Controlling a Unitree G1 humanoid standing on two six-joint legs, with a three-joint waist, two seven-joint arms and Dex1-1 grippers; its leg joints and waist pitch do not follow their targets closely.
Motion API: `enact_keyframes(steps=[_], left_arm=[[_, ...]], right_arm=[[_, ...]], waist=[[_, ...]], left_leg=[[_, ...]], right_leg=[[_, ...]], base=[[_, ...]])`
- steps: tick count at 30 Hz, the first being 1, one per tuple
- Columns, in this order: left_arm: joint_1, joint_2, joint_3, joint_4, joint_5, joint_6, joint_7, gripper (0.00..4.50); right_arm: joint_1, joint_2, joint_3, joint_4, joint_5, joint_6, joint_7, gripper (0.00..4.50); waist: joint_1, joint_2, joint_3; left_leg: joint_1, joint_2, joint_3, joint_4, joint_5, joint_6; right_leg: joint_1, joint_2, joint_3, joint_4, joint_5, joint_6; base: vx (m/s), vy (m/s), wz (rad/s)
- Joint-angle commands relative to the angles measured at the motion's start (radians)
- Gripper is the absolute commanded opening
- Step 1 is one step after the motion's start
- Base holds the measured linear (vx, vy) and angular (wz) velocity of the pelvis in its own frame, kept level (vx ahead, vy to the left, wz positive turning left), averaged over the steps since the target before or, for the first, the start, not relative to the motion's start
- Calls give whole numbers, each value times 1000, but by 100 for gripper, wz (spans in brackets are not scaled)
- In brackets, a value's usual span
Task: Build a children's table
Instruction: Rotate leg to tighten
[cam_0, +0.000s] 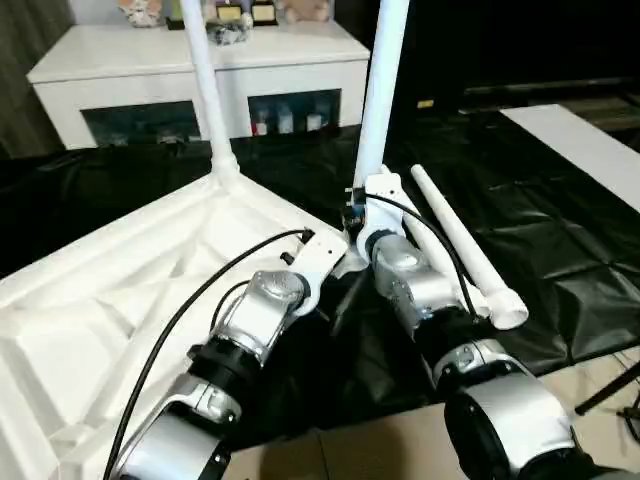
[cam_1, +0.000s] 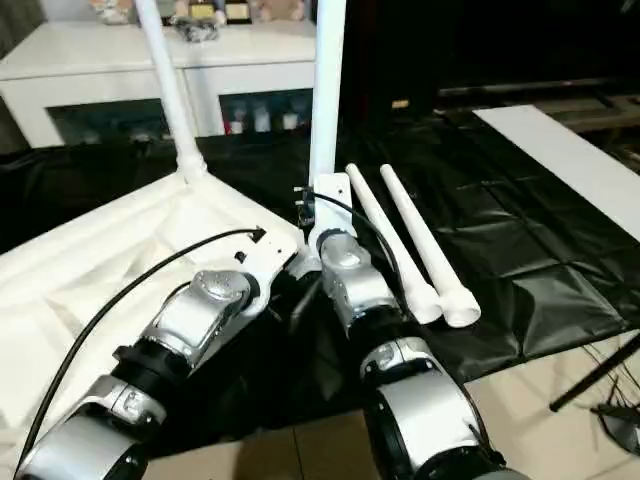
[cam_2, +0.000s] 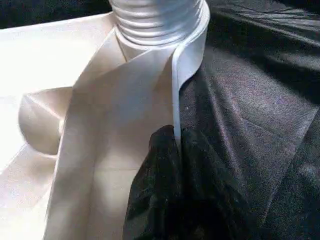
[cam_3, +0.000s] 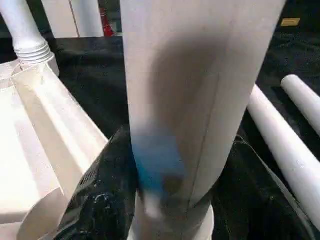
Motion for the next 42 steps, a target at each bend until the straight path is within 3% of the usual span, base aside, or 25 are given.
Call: enact_keyframes(steps=[1,2,3,4,5,6,7,8,9,10,11,12,17,18,20,21,24,28,32,37,42], left_arm=[[-7,10,-5,8,12,8,-10,0],[-9,11,-3,10,12,4,-11,0],[-11,14,-1,13,12,-3,-11,0],[-12,19,0,16,9,-14,-18,0],[-12,27,1,15,7,-28,-24,0],[-10,37,0,9,4,-42,-35,0],[-9,41,0,6,2,-46,-41,0],[-4,50,1,-5,-2,-54,-54,0],[-4,50,1,-5,-2,-54,-54,0],[3,62,2,-22,-7,-60,-69,0],[6,67,3,-30,-9,-59,-74,0],[13,85,-12,-43,-5,-93,-102,0],[52,148,-28,-106,-24,-157,-202,0],[52,148,-28,-106,-24,-157,-202,0],[76,181,-30,-147,-38,-149,-249,0],[97,213,-36,-180,-49,-163,-298,0],[124,252,-44,-221,-62,-175,-355,0],[172,316,-62,-304,-95,-203,-472,0],[200,349,-70,-359,-118,-200,-528,0],[230,383,-81,-419,-133,-188,-577,0],[237,390,-81,-434,-140,-183,-586,0]], right_arm=[[53,-55,-41,148,-39,35,-74,183],[50,-51,-53,150,-22,16,-48,183],[47,-48,-63,148,-5,0,-23,253],[44,-43,-78,137,19,-17,13,253],[39,-41,-83,122,31,-32,43,253],[33,-42,-83,101,39,-52,78,260],[31,-43,-80,91,39,-60,91,272],[30,-50,-68,70,34,-71,118,286],[30,-50,-68,70,34,-71,118,295],[32,-57,-60,38,36,-79,155,303],[33,-61,-59,24,39,-81,169,303],[36,-69,-53,-1,44,-81,208,313],[77,-116,-46,-107,63,-50,348,355],[77,-116,-46,-107,63,-50,348,362],[111,-153,-26,-174,64,-15,425,362],[141,-188,-3,-226,67,21,504,383],[179,-232,25,-282,80,55,620,399],[233,-299,56,-362,97,79,779,427],[271,-343,86,-429,105,93,882,427],[285,-410,123,-451,82,94,988,427],[297,-440,145,-477,74,96,1051,427]], waist=[[-22,24,-25],[-7,42,-31],[34,43,-34],[18,-27,-49],[31,-34,-26],[35,-46,-34],[51,-38,-40],[69,-11,-72],[54,1,-73],[43,8,-64],[43,8,-64],[35,0,-64],[38,-1,-73],[39,0,-76],[43,4,-79],[44,6,-80],[44,7,-78],[45,8,-73],[44,9,-68],[44,8,-69],[47,4,-72]], left_leg=[[20,55,-44,-86,-695,-39],[-17,82,-49,-138,-798,-63],[-50,95,-7,-202,-916,-66],[48,61,11,-125,-732,-29],[102,30,-2,-8,-632,-48],[62,33,-20,76,-296,21],[-20,52,-45,27,-175,37],[-30,64,-38,-36,-21,-1],[5,67,-26,-27,-24,-4],[-5,64,-19,-44,-214,-21],[-5,64,-19,-44,-214,-21],[-10,53,-13,-45,-325,-25],[-24,52,-3,-35,-161,38],[-26,53,0,-27,-96,62],[-26,56,1,-19,-50,74],[-25,55,3,-16,-36,81],[-21,56,6,-15,-70,81],[-20,61,4,-22,-129,57],[-14,63,7,-26,-180,35],[-14,62,7,-24,-179,29],[-17,59,7,-16,-129,50]], right_leg=[[32,-27,-31,-99,-595,15],[79,-9,-15,10,-413,-22],[89,21,-8,116,-108,-64],[3,-12,57,41,-267,-67],[-84,-80,70,-92,-646,-73],[-47,-160,110,-136,-914,-85],[33,-161,116,-87,-796,-101],[45,-61,58,-19,-370,-105],[4,-18,49,7,-54,-156],[3,-12,53,4,-57,-202],[3,-12,53,4,-57,-202],[9,-19,63,-6,-94,-220],[22,-25,65,1,41,-219],[22,-23,64,10,125,-234],[23,-21,63,19,183,-251],[22,-16,62,21,212,-256],[21,-15,64,19,197,-265],[24,-17,64,12,96,-261],[15,-14,68,7,28,-263],[14,-14,69,9,20,-260],[18,-14,68,15,72,-270]], base=[[14,10,-18],[29,26,-19],[0,0,0],[0,0,0],[54,-120,28],[62,-90,-11],[62,-90,-11],[85,12,-32],[83,17,-6],[83,17,-6],[0,0,0],[0,0,0],[0,0,0],[0,0,0],[0,0,0],[0,0,0],[0,0,0],[0,0,0],[0,0,0],[0,0,0],[0,0,0]])
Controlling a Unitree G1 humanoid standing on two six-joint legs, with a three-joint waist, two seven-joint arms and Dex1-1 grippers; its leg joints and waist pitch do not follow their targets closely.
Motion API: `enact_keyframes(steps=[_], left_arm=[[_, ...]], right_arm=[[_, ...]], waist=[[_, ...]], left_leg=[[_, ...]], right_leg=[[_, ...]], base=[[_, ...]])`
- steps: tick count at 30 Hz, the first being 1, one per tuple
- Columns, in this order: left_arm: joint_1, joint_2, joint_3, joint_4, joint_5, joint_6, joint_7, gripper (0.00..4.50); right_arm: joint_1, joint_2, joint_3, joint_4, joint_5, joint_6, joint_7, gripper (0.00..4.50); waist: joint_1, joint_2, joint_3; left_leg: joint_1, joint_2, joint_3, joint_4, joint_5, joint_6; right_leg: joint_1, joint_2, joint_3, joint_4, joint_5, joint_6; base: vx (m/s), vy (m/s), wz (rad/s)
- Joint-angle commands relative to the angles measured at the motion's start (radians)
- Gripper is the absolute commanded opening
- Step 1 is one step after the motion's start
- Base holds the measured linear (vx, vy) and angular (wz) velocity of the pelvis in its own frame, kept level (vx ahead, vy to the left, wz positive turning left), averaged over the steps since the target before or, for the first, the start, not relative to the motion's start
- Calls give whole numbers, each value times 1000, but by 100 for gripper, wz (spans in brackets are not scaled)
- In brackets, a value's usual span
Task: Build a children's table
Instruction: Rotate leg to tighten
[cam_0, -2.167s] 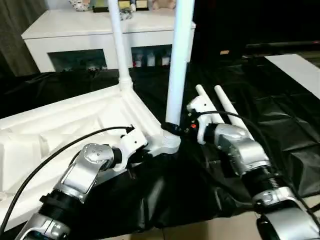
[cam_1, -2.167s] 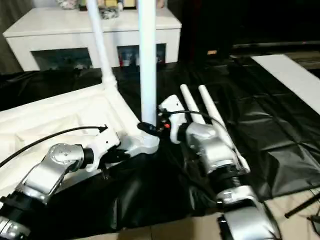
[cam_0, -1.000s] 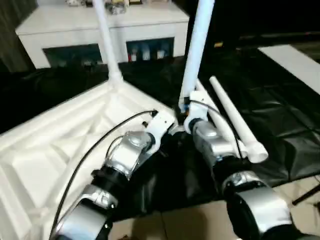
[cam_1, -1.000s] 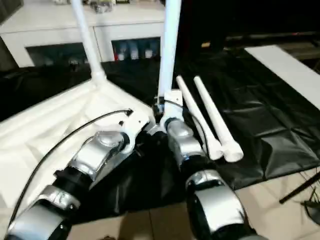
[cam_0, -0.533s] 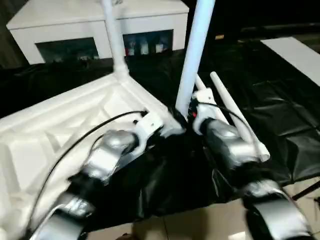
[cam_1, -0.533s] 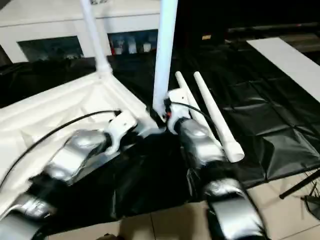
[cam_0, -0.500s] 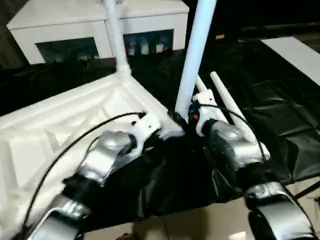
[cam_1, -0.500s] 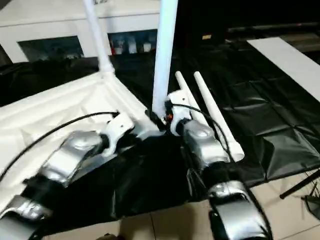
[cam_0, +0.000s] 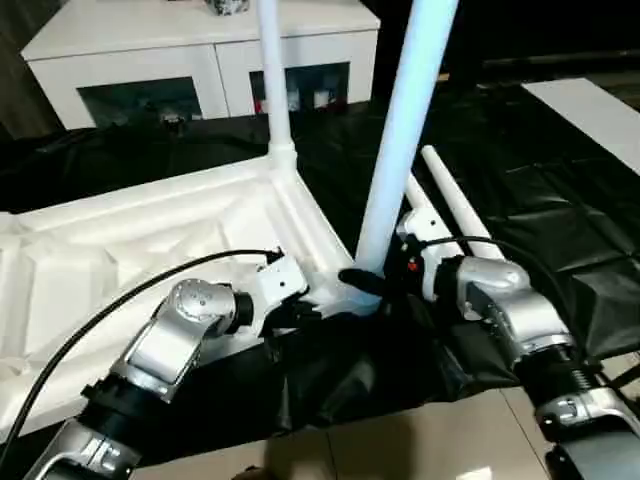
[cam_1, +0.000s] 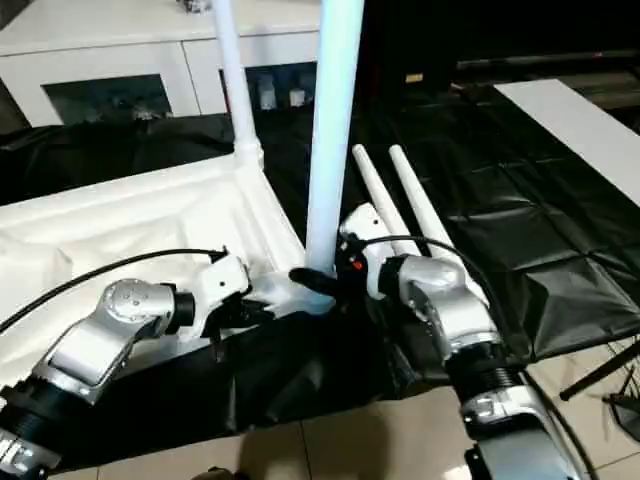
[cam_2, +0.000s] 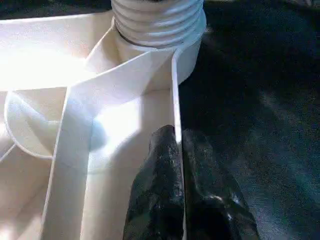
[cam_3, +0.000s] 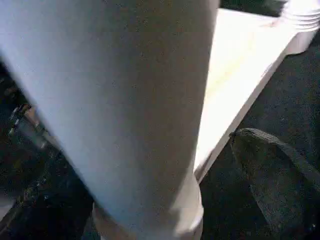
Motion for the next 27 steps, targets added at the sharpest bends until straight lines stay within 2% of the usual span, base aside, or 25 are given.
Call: enact_keyframes(steps=[1,4,13,17,19,20,23,27], left_arm=[[6,18,-9,-28,-2,0,-33,0],[4,20,-10,-23,-4,-4,-30,0],[6,22,-9,-30,-7,1,-26,0],[7,25,-8,-30,-8,0,-29,0],[7,28,-8,-26,-8,-2,-31,0],[8,29,-9,-27,-7,-2,-32,0],[10,30,-10,-27,-7,-2,-32,0],[1,0,4,5,-3,6,14,0]], right_arm=[[15,-37,7,-6,-30,12,17,427],[16,-53,23,-3,-41,2,41,427],[1,-45,28,40,-55,-31,54,341],[-1,-36,31,50,-59,-43,61,312],[1,-31,35,59,-64,-51,64,312],[5,-30,36,58,-63,-51,64,288],[13,-26,34,60,-61,-46,53,272],[18,9,0,115,-59,-15,-43,251]], waist=[[-3,-5,-72],[-3,-6,-72],[-4,-5,-72],[-4,-5,-73],[-5,-5,-72],[-5,-6,-72],[-5,-6,-72],[-8,-4,-69]], left_leg=[[27,28,-1,-53,-161,60],[25,28,-1,-50,-161,67],[26,30,-2,-49,-181,60],[27,29,-2,-47,-184,59],[26,29,-2,-47,-189,59],[26,29,-2,-47,-191,58],[26,29,-2,-47,-195,56],[26,28,-3,-49,-222,41]], right_leg=[[50,-36,33,-53,40,-270],[51,-38,33,-53,22,-275],[49,-37,32,-52,-6,-278],[49,-37,32,-51,-4,-279],[49,-37,32,-51,-11,-278],[49,-37,32,-51,-14,-278],[48,-37,33,-51,-25,-276],[46,-37,34,-54,-61,-271]], base=[[0,0,0],[0,0,0],[0,0,0],[0,0,0],[0,0,0],[0,0,0],[0,0,0],[0,0,0]])
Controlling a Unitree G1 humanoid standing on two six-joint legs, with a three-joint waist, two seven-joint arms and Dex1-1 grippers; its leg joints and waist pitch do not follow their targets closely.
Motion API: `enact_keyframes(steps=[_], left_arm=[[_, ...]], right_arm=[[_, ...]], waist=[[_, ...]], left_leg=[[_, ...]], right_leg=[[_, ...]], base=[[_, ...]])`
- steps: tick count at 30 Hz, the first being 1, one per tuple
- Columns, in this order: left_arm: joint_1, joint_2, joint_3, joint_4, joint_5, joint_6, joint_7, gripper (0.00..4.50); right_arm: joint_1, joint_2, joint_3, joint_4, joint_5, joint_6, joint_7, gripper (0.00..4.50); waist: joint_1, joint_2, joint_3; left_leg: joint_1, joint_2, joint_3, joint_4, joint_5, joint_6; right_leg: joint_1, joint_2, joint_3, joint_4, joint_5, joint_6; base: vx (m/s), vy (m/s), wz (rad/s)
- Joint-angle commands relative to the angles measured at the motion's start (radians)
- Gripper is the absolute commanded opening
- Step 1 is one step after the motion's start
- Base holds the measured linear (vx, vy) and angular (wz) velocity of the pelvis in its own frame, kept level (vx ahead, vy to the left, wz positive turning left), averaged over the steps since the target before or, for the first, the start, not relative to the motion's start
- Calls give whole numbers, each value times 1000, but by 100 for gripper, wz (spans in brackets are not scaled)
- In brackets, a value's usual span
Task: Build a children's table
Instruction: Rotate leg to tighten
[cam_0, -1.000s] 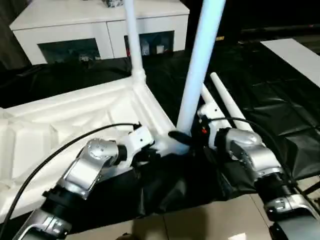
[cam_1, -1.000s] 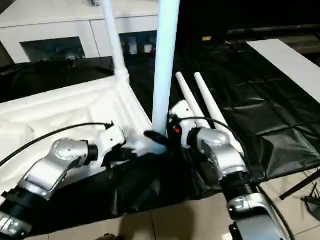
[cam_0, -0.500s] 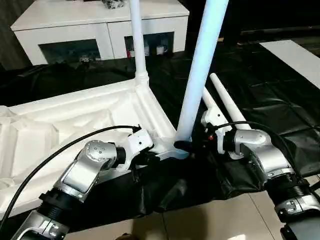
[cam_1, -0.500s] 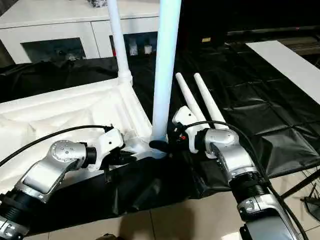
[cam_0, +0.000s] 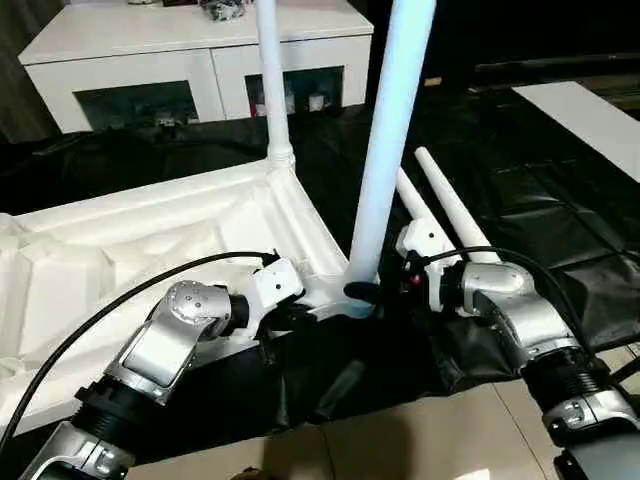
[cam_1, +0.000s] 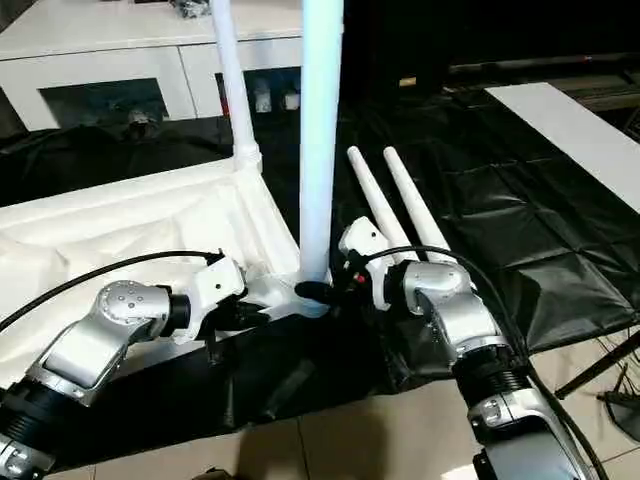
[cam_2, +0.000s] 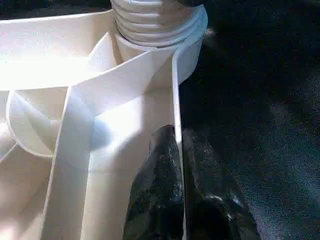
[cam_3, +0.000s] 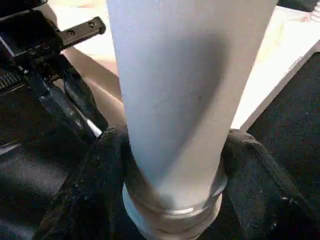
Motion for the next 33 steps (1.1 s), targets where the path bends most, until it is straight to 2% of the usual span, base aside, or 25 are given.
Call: enact_keyframes(steps=[1,3,4,5,6,7,8,9,10,11,12,14,15,16,17,18,19,20,21,23,25,27,31,33], left_arm=[[-14,-28,6,16,1,6,29,0],[-27,-52,15,40,5,15,65,0],[-27,-52,15,40,5,15,65,0],[-41,-78,23,63,8,28,100,0],[-57,-109,33,92,19,42,156,0],[-74,-140,43,120,29,62,211,0],[-86,-160,49,141,36,76,245,0],[-100,-183,56,165,45,93,287,0],[-114,-202,64,188,52,111,325,0],[-114,-202,64,188,52,111,325,0],[-128,-219,68,214,62,126,360,0],[-128,-219,68,214,62,126,360,0],[-157,-248,71,267,80,140,410,0],[-173,-261,69,296,88,142,430,0],[-175,-262,69,298,89,142,431,0],[-175,-262,69,300,89,142,431,0],[-192,-269,61,327,98,132,437,0],[-197,-271,59,335,102,125,438,0],[-200,-272,58,340,104,121,438,0],[-200,-272,58,340,104,121,438,0],[-202,-264,56,340,102,121,434,0],[-199,-254,54,332,101,120,425,0],[-188,-226,48,309,97,115,394,0],[-181,-207,44,295,95,105,362,0]], right_arm=[[9,16,-36,88,-38,53,-127,250],[8,36,-52,108,-36,74,-177,248],[8,36,-52,108,-36,74,-177,248],[9,59,-64,123,-37,92,-233,248],[8,90,-82,137,-39,115,-314,248],[6,119,-96,151,-47,131,-400,247],[2,141,-106,163,-55,141,-463,247],[-1,164,-116,173,-59,151,-522,247],[-3,186,-124,180,-65,157,-577,247],[-3,186,-124,180,-65,157,-577,247],[-7,210,-135,191,-71,164,-636,247],[-7,210,-135,191,-71,164,-636,247],[-28,258,-150,234,-83,159,-750,247],[-42,284,-156,261,-87,148,-805,247],[-43,285,-157,263,-87,148,-808,247],[-44,287,-157,265,-87,146,-811,247],[-81,318,-161,318,-90,103,-856,247],[-94,328,-165,333,-92,82,-868,247],[-102,333,-168,342,-93,69,-874,247],[-102,333,-168,342,-93,69,-874,247],[-112,342,-188,338,-70,43,-855,317],[-115,339,-190,322,-63,35,-833,319],[-118,320,-176,270,-63,29,-776,347],[-118,302,-159,240,-66,24,-717,347]], waist=[[-4,-4,-67],[-6,-3,-64],[-10,-4,-61],[-10,1,-58],[-15,-1,-53],[-20,-1,-48],[-24,3,-45],[-30,0,-47],[-30,3,-47],[-35,1,-47],[-37,4,-48],[-40,4,-49],[-44,6,-48],[-46,11,-45],[-53,9,-45],[-54,10,-46],[-56,16,-46],[-60,17,-46],[-63,20,-46],[-63,20,-47],[-58,13,-48],[-55,16,-47],[-50,14,-49],[-48,12,-54]], left_leg=[[23,23,-1,-64,-231,36],[29,24,-4,-70,-302,8],[29,23,-3,-71,-313,4],[32,23,-5,-75,-345,-11],[33,21,-7,-78,-382,-24],[40,20,-8,-81,-427,-41],[44,19,-11,-83,-455,-51],[50,18,-15,-82,-494,-66],[52,18,-19,-82,-505,-70],[49,17,-22,-85,-520,-70],[46,17,-25,-88,-525,-67],[47,16,-27,-91,-531,-64],[46,16,-27,-94,-543,-62],[51,14,-26,-93,-560,-66],[57,13,-31,-92,-599,-76],[58,13,-33,-93,-613,-77],[57,15,-36,-97,-633,-77],[56,16,-38,-99,-644,-78],[51,16,-42,-105,-660,-78],[59,16,-41,-105,-677,-76],[56,15,-36,-106,-641,-62],[58,15,-33,-104,-633,-57],[52,15,-28,-104,-582,-46],[45,15,-26,-103,-546,-38]], right_leg=[[44,-38,34,-69,-75,-268],[43,-40,33,-77,-167,-249],[42,-39,35,-79,-185,-244],[38,-40,35,-83,-233,-233],[37,-41,35,-90,-291,-216],[31,-42,35,-99,-370,-195],[28,-42,35,-102,-408,-186],[26,-44,33,-109,-462,-167],[25,-46,31,-111,-477,-160],[26,-46,29,-116,-495,-144],[29,-46,28,-118,-491,-132],[29,-44,25,-122,-481,-129],[24,-43,25,-125,-463,-129],[18,-42,25,-127,-476,-131],[15,-42,20,-130,-507,-127],[18,-42,18,-131,-511,-122],[21,-45,16,-133,-502,-117],[21,-45,14,-133,-495,-116],[28,-43,8,-134,-473,-113],[23,-43,9,-137,-447,-119],[24,-46,14,-139,-419,-132],[21,-47,17,-139,-418,-139],[24,-49,21,-135,-392,-151],[31,-50,22,-131,-369,-154]], base=[[0,0,0],[0,0,0],[0,0,0],[0,0,0],[0,0,0],[0,0,0],[0,0,0],[0,0,0],[0,0,0],[0,0,0],[0,0,0],[0,0,0],[0,0,0],[0,0,0],[0,0,0],[0,0,0],[0,0,0],[0,0,0],[0,0,0],[0,0,0],[0,0,0],[0,0,0],[0,0,0],[0,0,0]])
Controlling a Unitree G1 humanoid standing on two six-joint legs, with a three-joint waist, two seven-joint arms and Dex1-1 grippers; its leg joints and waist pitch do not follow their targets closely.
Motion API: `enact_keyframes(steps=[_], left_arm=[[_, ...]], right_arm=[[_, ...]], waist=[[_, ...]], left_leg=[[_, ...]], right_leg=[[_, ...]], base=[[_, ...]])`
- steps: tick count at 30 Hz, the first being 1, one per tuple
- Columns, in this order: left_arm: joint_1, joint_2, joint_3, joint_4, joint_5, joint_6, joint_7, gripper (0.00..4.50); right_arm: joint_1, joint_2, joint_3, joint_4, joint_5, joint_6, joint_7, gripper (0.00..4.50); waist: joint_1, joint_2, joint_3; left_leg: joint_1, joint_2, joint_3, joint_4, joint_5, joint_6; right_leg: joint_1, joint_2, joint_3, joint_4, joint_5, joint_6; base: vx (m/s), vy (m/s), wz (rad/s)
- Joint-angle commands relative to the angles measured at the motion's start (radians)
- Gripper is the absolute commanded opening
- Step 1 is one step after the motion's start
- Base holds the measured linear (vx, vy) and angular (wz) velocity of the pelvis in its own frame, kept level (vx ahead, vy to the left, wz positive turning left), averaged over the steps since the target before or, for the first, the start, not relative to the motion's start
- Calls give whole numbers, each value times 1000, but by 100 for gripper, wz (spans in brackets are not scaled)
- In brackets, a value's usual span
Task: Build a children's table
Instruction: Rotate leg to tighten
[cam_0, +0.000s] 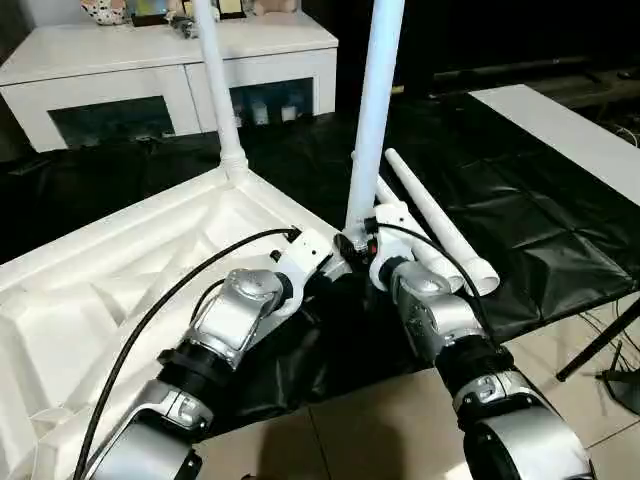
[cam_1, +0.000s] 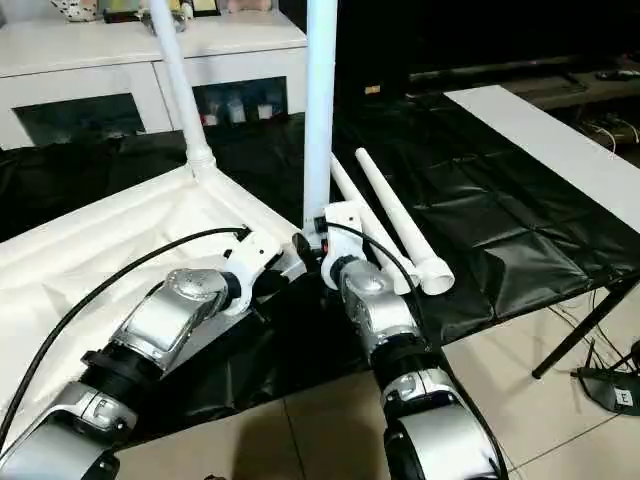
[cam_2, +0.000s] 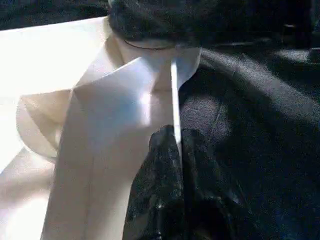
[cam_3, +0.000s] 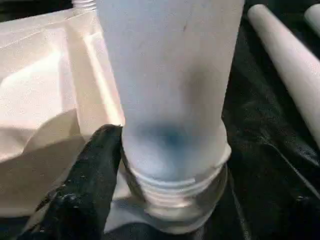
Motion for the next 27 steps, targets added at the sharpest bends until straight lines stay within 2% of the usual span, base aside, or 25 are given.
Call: enact_keyframes(steps=[1,3,5,8,9,11,12,13,14,15,17,18,20,22,27], left_arm=[[9,46,-2,-11,22,-5,-20,0],[19,68,-7,-34,16,-8,-57,0],[20,71,-8,-36,15,-9,-62,0],[54,135,-29,-106,-8,-29,-173,0],[67,158,-37,-130,-16,-42,-213,0],[82,182,-43,-155,-31,-67,-263,0],[94,200,-46,-180,-49,-71,-303,0],[107,220,-51,-210,-71,-87,-352,0],[109,222,-52,-214,-72,-87,-357,0],[128,263,-68,-269,-96,-83,-429,0],[132,274,-72,-282,-96,-80,-442,0],[134,277,-71,-286,-95,-79,-443,0],[134,277,-70,-286,-95,-79,-442,0],[137,285,-68,-290,-99,-80,-452,0],[142,295,-69,-303,-105,-76,-461,0]], right_arm=[[4,-26,9,-43,2,0,56,347],[20,-56,26,-81,3,8,114,347],[22,-59,28,-85,3,8,121,347],[74,-135,80,-186,4,20,286,347],[93,-164,99,-221,8,25,346,347],[111,-194,117,-256,12,26,406,347],[124,-217,128,-278,15,22,449,347],[133,-238,136,-294,18,23,492,347],[134,-240,137,-295,18,22,496,347],[141,-275,154,-307,11,7,563,347],[141,-285,161,-307,6,-1,586,347],[140,-291,165,-311,5,-1,603,347],[140,-292,165,-312,6,0,607,347],[139,-299,173,-320,0,0,624,347],[130,-296,173,-308,7,-5,652,347]], waist=[[2,2,-60],[6,2,-62],[7,-1,-65],[14,-2,-65],[18,-2,-66],[24,-1,-72],[26,1,-74],[29,1,-76],[31,1,-79],[33,4,-82],[32,5,-82],[34,5,-85],[36,5,-83],[38,1,-81],[39,-2,-71]], left_leg=[[24,25,-17,-87,-524,-32],[18,28,-14,-86,-473,-23],[19,27,-7,-81,-440,-14],[19,31,-3,-78,-417,-6],[17,32,-4,-79,-402,-5],[16,33,-1,-75,-343,9],[16,33,4,-70,-291,24],[17,32,5,-68,-274,27],[14,33,4,-64,-234,34],[13,33,5,-61,-198,46],[14,32,7,-56,-169,59],[17,30,9,-50,-134,76],[16,31,9,-50,-128,83],[17,32,9,-52,-151,77],[20,34,9,-61,-279,27]], right_leg=[[25,-49,26,-81,-362,-146],[26,-48,27,-75,-322,-155],[23,-47,28,-73,-318,-168],[20,-46,30,-74,-316,-168],[24,-45,29,-72,-300,-169],[28,-42,31,-64,-216,-184],[27,-39,32,-53,-137,-217],[27,-39,32,-51,-116,-226],[33,-39,31,-40,-61,-246],[35,-36,29,-33,-3,-260],[34,-32,28,-27,48,-272],[34,-32,28,-23,100,-288],[36,-34,28,-23,92,-293],[37,-36,28,-26,45,-289],[31,-39,33,-40,-133,-255]], base=[[0,0,0],[0,0,0],[0,0,0],[0,0,0],[60,-24,1],[65,-21,1],[70,-14,3],[70,-14,3],[66,-7,1],[63,3,-2],[58,7,-1],[0,0,0],[0,0,0],[0,0,0],[0,0,0]])
